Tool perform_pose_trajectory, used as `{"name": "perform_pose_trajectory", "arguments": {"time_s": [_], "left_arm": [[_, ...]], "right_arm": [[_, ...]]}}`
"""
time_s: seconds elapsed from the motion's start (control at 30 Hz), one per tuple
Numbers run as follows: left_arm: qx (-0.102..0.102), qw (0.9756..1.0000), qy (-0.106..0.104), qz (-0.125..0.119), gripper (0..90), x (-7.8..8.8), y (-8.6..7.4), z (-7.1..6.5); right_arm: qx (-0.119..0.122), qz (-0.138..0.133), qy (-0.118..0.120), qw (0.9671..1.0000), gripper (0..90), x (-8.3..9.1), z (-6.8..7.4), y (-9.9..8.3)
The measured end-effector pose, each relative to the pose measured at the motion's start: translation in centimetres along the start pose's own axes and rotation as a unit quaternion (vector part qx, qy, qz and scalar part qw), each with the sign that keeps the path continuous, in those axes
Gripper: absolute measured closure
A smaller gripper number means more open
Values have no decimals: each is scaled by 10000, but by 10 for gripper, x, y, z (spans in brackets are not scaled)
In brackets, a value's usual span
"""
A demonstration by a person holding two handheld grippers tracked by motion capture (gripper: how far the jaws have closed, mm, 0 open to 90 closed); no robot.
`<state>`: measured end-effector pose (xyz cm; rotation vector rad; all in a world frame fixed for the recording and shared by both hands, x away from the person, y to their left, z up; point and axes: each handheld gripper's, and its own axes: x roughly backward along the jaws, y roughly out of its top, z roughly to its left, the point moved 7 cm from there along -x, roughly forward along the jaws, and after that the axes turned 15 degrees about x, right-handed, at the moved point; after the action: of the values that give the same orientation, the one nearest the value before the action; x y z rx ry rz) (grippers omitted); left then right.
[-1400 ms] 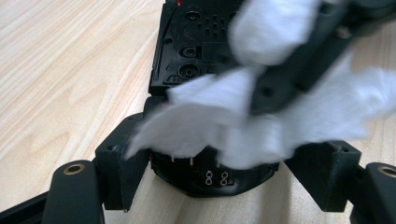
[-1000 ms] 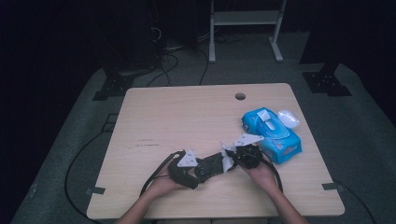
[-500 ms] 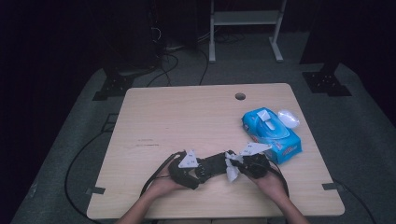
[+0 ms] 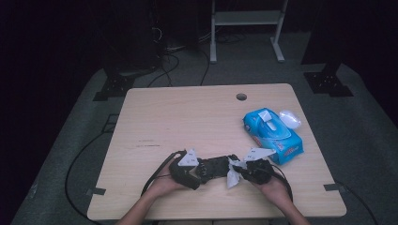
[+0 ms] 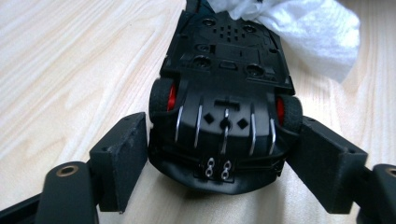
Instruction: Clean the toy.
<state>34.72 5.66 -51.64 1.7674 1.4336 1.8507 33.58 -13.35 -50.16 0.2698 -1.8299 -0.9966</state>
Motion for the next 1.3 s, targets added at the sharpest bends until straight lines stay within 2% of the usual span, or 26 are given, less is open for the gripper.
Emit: {"name": "perform_pose_trajectory", "arguments": {"time_s": [0.03,0.13,0.17,0.23,0.33,0.4,0.43,0.47,0.53,0.57,0.6,0.63,0.7,0.83,0.87,0.9,0.93,1.03,1.13,1.23,1.3], "left_arm": [[82,9999,-53,27,211,0,-1,0],[28,10000,-30,57,219,0,-1,0],[-60,9999,8,84,222,0,-1,0],[-58,9999,11,85,224,0,-2,0],[28,9999,-9,125,222,0,-3,2],[80,9999,-18,122,214,0,-3,2],[179,9998,-66,106,209,0,-1,3],[179,9998,-66,106,204,0,-1,3],[322,9993,-131,145,199,0,-2,5],[473,9985,-207,180,192,0,-2,6],[473,9985,-207,180,189,0,-2,6],[591,9976,-294,204,188,0,-3,7],[653,9971,-330,212,186,0,-3,8],[963,9937,-521,248,175,-1,-3,10],[963,9937,-521,248,175,-1,-3,10],[1029,9926,-585,253,166,0,-3,10],[1244,9891,-764,201,163,0,-2,12],[1313,9879,-803,205,164,0,-3,13],[1269,9887,-761,221,166,0,-3,13],[1213,9899,-707,212,169,-1,-3,12],[1098,9917,-625,244,170,-2,-3,11]], "right_arm": [[2,-12,7,10000,816,0,0,1],[-36,12,16,10000,815,1,0,0],[-22,19,18,10000,815,2,-2,-2],[-62,23,13,10000,815,2,-3,-3],[-181,-21,70,9998,814,5,-4,-3],[-139,-60,124,9998,814,6,-1,-1],[-77,-20,171,9998,814,5,3,-1],[-39,19,190,9998,814,4,3,-2],[-54,4,212,9998,814,4,3,-2],[-89,12,232,9997,814,4,2,-4],[-89,12,232,9997,814,4,2,-4],[-127,8,246,9996,814,4,1,-6],[-114,3,237,9997,814,4,1,-7],[-85,1,229,9997,814,4,2,-7],[-85,1,229,9997,814,4,2,-7],[-94,2,231,9997,814,4,2,-7],[-87,10,236,9997,814,4,2,-7],[-55,56,264,9996,814,3,2,-6],[-37,74,284,9996,814,4,2,-4],[-81,-37,424,9991,814,0,5,4],[-48,-33,443,9990,813,-3,7,7]]}}
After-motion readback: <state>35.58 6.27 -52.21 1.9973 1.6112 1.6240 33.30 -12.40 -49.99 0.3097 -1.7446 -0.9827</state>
